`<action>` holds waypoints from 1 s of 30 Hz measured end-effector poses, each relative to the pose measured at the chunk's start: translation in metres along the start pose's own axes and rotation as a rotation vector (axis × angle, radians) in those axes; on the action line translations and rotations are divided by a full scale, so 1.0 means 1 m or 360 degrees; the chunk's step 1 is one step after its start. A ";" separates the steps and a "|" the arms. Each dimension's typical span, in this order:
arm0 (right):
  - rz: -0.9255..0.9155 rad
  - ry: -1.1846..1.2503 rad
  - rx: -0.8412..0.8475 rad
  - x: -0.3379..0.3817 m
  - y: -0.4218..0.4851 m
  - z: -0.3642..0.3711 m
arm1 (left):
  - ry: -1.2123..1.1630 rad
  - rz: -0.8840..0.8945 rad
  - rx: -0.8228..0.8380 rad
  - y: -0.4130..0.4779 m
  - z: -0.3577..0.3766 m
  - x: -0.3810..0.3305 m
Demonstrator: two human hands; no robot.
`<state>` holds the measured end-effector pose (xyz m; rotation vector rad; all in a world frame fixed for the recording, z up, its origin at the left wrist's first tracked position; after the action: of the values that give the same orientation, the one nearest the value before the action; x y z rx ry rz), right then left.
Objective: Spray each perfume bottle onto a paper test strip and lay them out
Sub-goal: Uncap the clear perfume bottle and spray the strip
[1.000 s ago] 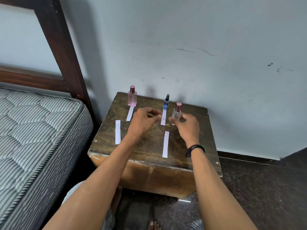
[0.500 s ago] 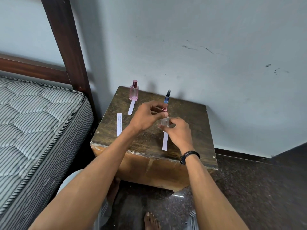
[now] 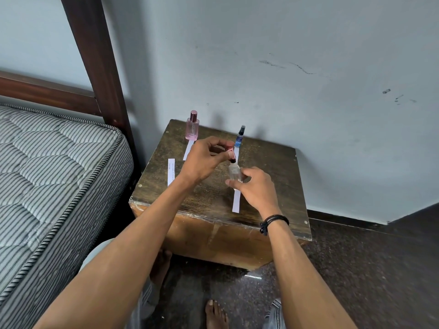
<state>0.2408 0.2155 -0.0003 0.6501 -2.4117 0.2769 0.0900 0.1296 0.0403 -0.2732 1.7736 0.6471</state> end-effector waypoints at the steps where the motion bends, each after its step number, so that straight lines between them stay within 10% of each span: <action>1: 0.0005 -0.0010 0.0008 -0.001 0.000 0.000 | -0.0011 0.0002 -0.0036 0.000 -0.002 0.000; 14: 0.0032 -0.0051 0.0029 -0.003 0.000 -0.007 | 0.0182 -0.0207 -0.0216 0.001 -0.019 0.020; 30: 0.0150 0.0235 0.0058 -0.017 0.003 -0.022 | 0.0950 -0.0407 0.0209 -0.010 0.004 0.038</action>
<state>0.2618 0.2320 0.0066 0.5140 -2.3033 0.3953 0.0872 0.1289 0.0010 -0.6406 2.2858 0.2716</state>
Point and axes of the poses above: each hand's wrist, its own y-axis towards the middle knuckle, its own z-axis out of the palm, x = y × z, the point moved 6 cm from there along y, towards the middle knuckle, and after that the axes turned 7 degrees about z, right-handed, at the moved point
